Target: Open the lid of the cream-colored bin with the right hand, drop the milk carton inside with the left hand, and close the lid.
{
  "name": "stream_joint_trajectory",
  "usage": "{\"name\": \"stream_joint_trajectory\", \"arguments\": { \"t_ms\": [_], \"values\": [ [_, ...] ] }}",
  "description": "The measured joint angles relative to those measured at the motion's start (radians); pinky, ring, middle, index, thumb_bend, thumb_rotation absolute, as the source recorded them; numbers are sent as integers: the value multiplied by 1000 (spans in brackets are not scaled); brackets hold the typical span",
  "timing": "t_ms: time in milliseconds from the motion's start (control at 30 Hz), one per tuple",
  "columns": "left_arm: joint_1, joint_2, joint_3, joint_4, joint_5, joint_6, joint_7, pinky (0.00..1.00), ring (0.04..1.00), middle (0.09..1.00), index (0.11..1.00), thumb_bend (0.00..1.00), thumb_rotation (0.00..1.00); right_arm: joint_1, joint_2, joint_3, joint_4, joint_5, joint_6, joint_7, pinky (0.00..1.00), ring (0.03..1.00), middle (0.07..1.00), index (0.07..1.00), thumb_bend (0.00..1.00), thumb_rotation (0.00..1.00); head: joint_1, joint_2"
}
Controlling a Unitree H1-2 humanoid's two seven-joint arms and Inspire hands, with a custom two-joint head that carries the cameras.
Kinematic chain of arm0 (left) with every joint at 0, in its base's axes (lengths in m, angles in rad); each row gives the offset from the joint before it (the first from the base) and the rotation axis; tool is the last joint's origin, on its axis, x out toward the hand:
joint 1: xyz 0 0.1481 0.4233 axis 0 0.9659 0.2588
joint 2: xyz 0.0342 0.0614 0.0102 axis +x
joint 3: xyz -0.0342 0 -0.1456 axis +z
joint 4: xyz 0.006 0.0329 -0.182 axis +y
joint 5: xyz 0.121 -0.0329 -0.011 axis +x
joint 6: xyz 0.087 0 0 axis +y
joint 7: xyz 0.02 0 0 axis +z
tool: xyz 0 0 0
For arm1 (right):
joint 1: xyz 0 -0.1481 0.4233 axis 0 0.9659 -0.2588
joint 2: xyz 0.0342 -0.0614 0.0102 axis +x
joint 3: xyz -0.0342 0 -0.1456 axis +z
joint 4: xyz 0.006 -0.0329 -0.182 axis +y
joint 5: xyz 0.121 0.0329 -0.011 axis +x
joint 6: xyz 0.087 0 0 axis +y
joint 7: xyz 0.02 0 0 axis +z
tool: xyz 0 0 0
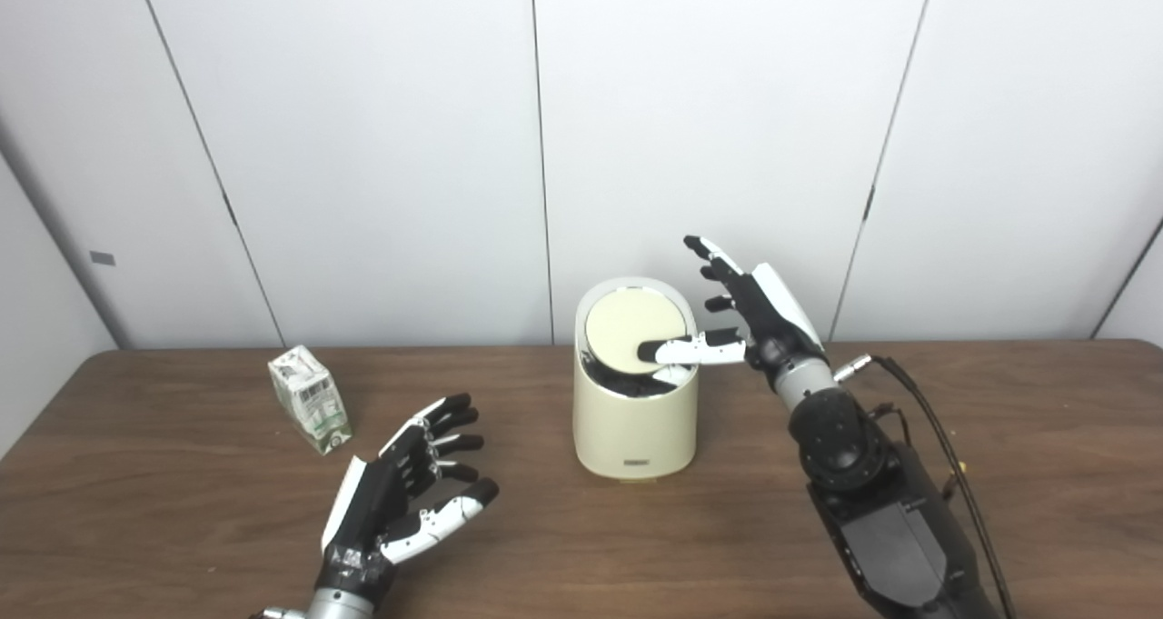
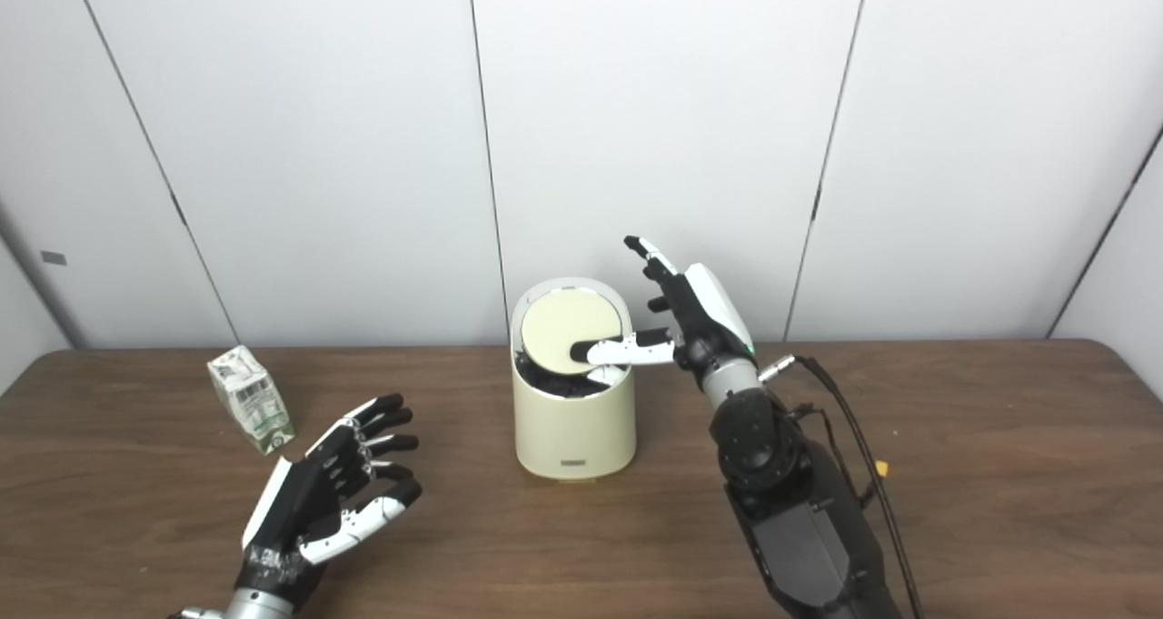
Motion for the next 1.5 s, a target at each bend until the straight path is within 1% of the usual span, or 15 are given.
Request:
{"name": "stream_joint_trajectory", "arguments": {
  "t_ms": [100,233,300,400,467,600,733,867,967,1100,1300,1367,1400,1433,1500],
  "values": [
    [0,-2,-3,0,0,0,0,620,756,834,881,711,249,-15,-18,33,-6,-59,17,-7,694,865,913,921,854,298,0,3],
    [0,-3,-5,-5,0,1,0,621,757,835,880,715,252,-35,-41,79,-26,-136,30,-11,673,855,901,916,864,272,2,6],
    [0,-3,-5,-13,0,1,0,615,753,833,879,709,250,-43,-53,104,-30,-183,34,-16,660,841,900,910,887,268,5,8],
    [0,-3,-6,-15,5,1,1,609,752,832,880,718,265,-48,-71,143,-47,-255,43,-20,681,850,913,916,900,280,11,11],
    [0,-3,-7,-15,5,2,0,608,754,832,880,734,280,-51,-77,172,-67,-314,70,-15,711,856,921,921,903,279,14,17],
    [0,-3,-9,-15,4,2,-1,614,756,834,885,735,276,-90,-107,261,-94,-480,114,19,735,862,927,925,913,293,15,18],
    [0,-3,-11,-16,2,3,-1,618,758,838,884,723,259,-119,-112,306,-93,-601,134,27,773,888,939,932,901,269,18,17],
    [0,-3,-11,-16,0,3,-1,624,762,838,880,721,259,-125,-115,324,-92,-656,134,32,815,901,939,922,893,228,17,17],
    [0,-3,-10,-16,-4,3,-2,627,766,840,880,724,262,-125,-115,321,-92,-667,134,38,844,916,942,925,887,235,18,17],
    [0,-2,-10,-16,-13,3,-7,626,768,840,880,723,267,-111,-112,287,-99,-646,133,41,813,897,927,913,889,259,12,20],
    [0,-2,-10,-18,-16,4,-6,625,762,837,882,719,255,-46,-90,180,-155,-486,127,86,801,890,924,905,864,256,11,17],
    [0,-2,-11,-18,-16,3,-6,623,760,836,881,713,248,-29,-84,148,-171,-431,122,94,733,868,916,892,877,257,11,15],
    [0,-3,-11,-18,-16,3,-5,623,762,836,882,713,247,-18,-72,108,-179,-381,112,95,667,840,914,892,857,254,12,15],
    [0,-3,-10,-18,-16,3,-5,622,762,836,883,713,250,-16,-68,101,-181,-374,110,94,663,837,913,893,854,254,12,15],
    [0,-2,-11,-17,-16,3,-6,619,761,836,884,713,257,11,-42,27,-212,-293,108,84,644,819,903,893,847,256,14,15]
  ]
}}
